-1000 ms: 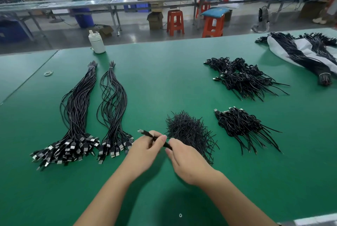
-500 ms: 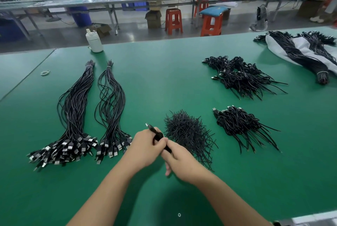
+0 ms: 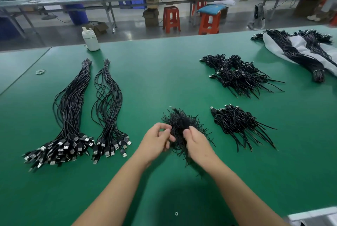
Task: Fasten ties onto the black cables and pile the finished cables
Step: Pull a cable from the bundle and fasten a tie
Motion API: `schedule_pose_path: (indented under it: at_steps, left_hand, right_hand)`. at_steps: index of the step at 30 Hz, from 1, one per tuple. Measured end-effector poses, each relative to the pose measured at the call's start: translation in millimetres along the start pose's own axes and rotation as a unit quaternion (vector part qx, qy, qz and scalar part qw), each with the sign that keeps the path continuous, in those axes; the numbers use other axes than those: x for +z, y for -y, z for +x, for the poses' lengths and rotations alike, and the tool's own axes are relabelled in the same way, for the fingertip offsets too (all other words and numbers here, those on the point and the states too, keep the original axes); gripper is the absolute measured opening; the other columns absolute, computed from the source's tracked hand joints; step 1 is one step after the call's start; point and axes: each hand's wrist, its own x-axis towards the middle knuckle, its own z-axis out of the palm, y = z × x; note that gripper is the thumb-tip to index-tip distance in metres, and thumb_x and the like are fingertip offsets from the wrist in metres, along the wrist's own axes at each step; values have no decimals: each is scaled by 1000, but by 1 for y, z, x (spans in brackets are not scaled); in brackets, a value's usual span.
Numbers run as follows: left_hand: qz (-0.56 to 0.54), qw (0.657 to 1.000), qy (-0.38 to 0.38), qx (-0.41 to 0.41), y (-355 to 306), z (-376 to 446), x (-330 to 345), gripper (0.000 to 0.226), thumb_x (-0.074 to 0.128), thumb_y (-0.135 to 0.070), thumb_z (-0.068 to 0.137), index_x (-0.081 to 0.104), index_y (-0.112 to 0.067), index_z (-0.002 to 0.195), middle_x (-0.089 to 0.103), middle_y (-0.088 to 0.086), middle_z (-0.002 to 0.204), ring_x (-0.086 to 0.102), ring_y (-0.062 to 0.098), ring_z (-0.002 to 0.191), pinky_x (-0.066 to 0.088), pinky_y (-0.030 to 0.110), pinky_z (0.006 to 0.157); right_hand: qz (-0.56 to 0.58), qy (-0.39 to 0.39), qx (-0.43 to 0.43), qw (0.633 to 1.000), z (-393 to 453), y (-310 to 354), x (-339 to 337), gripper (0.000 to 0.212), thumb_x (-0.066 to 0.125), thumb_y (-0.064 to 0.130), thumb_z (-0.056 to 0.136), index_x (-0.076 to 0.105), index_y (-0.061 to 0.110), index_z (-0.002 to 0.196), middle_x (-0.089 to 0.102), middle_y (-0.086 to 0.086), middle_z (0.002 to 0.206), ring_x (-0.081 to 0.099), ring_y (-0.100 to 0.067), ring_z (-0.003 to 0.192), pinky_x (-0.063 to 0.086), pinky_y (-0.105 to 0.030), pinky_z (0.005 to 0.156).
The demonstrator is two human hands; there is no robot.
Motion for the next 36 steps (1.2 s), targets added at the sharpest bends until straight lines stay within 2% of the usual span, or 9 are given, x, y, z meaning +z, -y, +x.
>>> schedule_pose_path:
  at_steps: [3, 6, 11, 14, 17, 22, 29, 33, 36]
  left_hand:
    - [277, 959, -61, 20, 24, 8, 12, 11, 52, -21, 99, 61, -21, 94, 65, -10, 86, 58, 9, 78, 43, 22, 69]
    - [349, 934, -75, 22, 39, 10, 23, 12, 54, -32, 97, 56, -24, 89, 59, -8, 89, 56, 13, 81, 46, 31, 73]
    - [396, 906, -125, 81, 43, 11, 37, 17, 53, -40, 97, 48, -27, 87, 49, -10, 86, 51, 14, 74, 38, 29, 65]
    - [391, 905, -136, 100, 38, 8, 45, 31, 48, -49, 97, 46, -26, 75, 51, -11, 75, 52, 14, 68, 36, 30, 59]
    - [388, 912, -120, 47, 34, 7, 53, 40, 53, -63, 87, 48, -27, 70, 57, -11, 67, 54, 11, 65, 34, 29, 54]
    - [347, 932, -100, -41, 35, 12, 58, 21, 59, -41, 88, 51, -28, 74, 62, -11, 76, 58, 12, 74, 47, 28, 64]
    - [295, 947, -110, -57, 35, 10, 31, 18, 61, -33, 88, 57, -26, 72, 62, -12, 74, 58, 9, 72, 42, 26, 62]
    - [188, 971, -142, -33, 28, 5, 15, 17, 63, -28, 92, 65, -23, 76, 71, -9, 66, 55, 0, 56, 42, 24, 57]
    - [134, 977, -163, 17, 18, 0, 9, 15, 68, -25, 91, 66, -23, 76, 67, -6, 62, 53, 6, 54, 41, 24, 57]
  right_hand:
    - [33, -32, 48, 998, 8, -11, -15, 34, 31, 31, 106, 43, 16, 79, 49, -1, 72, 49, -20, 67, 46, -42, 70]
    - [73, -42, 84, 993, 10, -19, -23, 34, 30, 31, 105, 40, 13, 78, 43, -5, 71, 45, -20, 62, 45, -40, 65]
    - [50, -30, 91, 994, 5, -28, -17, 36, 31, 32, 105, 38, 14, 75, 43, -1, 71, 41, -19, 67, 37, -36, 68]
    - [40, -29, 91, 995, 4, -29, -16, 36, 30, 32, 106, 39, 14, 75, 46, -2, 71, 43, -19, 67, 37, -35, 67]
    - [42, -33, 95, 994, 6, -29, -16, 37, 30, 32, 106, 40, 14, 75, 46, -2, 72, 43, -19, 68, 36, -35, 67]
    - [37, -20, 91, 995, 4, -30, -13, 36, 30, 32, 106, 38, 14, 75, 45, -3, 72, 43, -20, 67, 37, -36, 66]
    - [-8, -1, 35, 999, 2, -35, -13, 32, 28, 35, 107, 33, 31, 76, 38, 14, 77, 39, -10, 75, 34, -29, 73]
    - [-25, 3, 6, 1000, 1, -31, -12, 34, 28, 36, 107, 40, 17, 81, 45, 5, 78, 42, -11, 71, 37, -32, 70]
    - [-13, 44, 0, 999, -2, -24, -10, 36, 28, 41, 107, 54, 18, 119, 53, 14, 122, 48, -4, 110, 37, -27, 99]
